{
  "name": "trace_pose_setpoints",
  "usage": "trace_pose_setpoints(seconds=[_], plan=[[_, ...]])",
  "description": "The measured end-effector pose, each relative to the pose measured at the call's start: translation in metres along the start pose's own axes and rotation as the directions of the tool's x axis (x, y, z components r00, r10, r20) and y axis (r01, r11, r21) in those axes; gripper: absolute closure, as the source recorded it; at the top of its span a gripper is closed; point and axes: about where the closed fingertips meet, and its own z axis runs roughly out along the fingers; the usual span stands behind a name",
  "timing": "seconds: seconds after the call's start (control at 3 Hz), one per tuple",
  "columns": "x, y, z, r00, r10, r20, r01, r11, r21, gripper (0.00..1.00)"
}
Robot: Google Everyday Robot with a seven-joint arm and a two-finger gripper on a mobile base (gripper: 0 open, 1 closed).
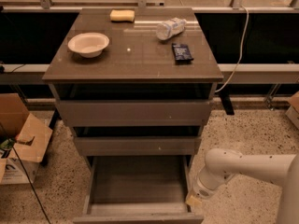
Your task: Close bottom drawer
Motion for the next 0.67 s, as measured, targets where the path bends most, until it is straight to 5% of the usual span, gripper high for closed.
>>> trace_pose_setpoints(seconds=[0.67], plan=[[0.004, 0.003, 0.036, 0.999, -0.031, -0.042, 0.031, 0.9995, 0.001, 1.0]])
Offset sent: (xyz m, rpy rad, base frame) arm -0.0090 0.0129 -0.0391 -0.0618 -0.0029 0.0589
